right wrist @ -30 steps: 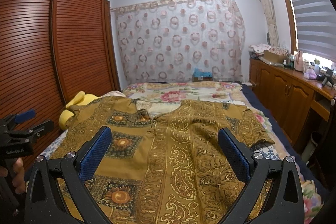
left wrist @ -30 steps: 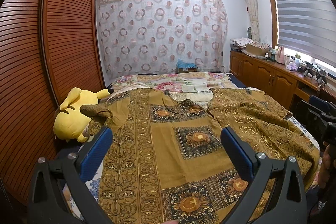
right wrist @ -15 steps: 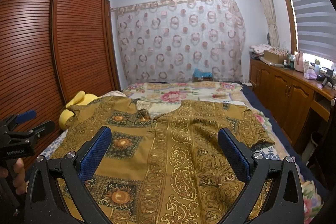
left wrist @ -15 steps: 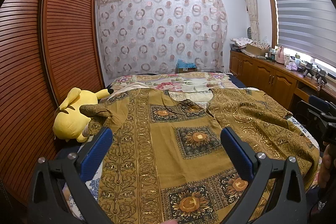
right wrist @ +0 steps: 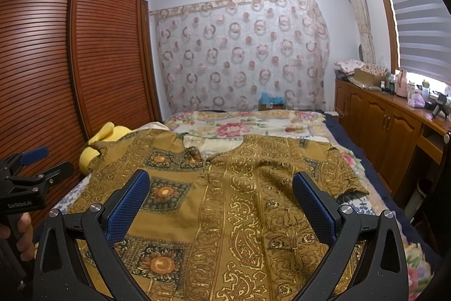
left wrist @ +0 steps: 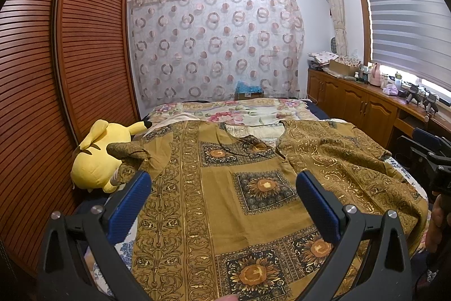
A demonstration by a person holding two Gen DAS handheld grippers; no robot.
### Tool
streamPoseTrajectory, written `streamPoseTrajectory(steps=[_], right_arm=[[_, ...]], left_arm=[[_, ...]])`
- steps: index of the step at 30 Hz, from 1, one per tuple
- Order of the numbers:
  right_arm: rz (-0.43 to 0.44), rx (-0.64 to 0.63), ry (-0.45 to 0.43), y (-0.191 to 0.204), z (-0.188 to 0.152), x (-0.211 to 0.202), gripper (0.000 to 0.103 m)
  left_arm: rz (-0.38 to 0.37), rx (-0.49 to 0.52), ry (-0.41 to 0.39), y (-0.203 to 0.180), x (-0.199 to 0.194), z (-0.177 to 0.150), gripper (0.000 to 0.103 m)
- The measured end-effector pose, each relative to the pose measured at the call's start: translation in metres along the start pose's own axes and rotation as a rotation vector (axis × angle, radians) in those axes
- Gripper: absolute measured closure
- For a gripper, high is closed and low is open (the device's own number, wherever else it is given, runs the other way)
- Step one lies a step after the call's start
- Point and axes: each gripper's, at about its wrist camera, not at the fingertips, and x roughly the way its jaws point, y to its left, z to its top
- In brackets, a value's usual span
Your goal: Fold small clothes
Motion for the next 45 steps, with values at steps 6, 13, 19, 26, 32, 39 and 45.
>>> streamPoseTrajectory(steps=[6, 13, 19, 26, 32, 39, 45], right_arm=[[0.0, -0.003, 0.003, 0.0, 0.001, 0.0, 0.0], [0.002, -0.004, 0.007, 0.0, 0.001, -0.001, 0.0], [0.009, -0.001, 0.016, 0.002, -0.002, 0.002, 0.0], [0.028, 0.001, 0.057, 0.009, -0.01, 0.018, 0.0], [0.017, -0.014, 0.056, 0.011, -0.016, 0.025, 0.0], [0.038, -0.031, 0.088, 0.013, -0.024, 0.044, 0.0], [0.09, -0.066, 0.148, 0.021, -0.031, 0.069, 0.0]], left_arm=[[0.001, 0.0, 0.001, -0.001, 0.0, 0.0, 0.0], [-0.002, -0.001, 0.002, 0.0, -0.001, 0.0, 0.0], [0.003, 0.005, 0.039, 0.008, 0.01, -0.006, 0.0], [0.051, 0.013, 0.098, 0.027, 0.034, -0.024, 0.0], [0.094, 0.04, 0.129, 0.047, 0.048, -0.036, 0.0], [0.061, -0.032, 0.19, 0.089, 0.063, -0.045, 0.0], [0.067, -0.066, 0.207, 0.124, 0.075, -0.047, 0.0]])
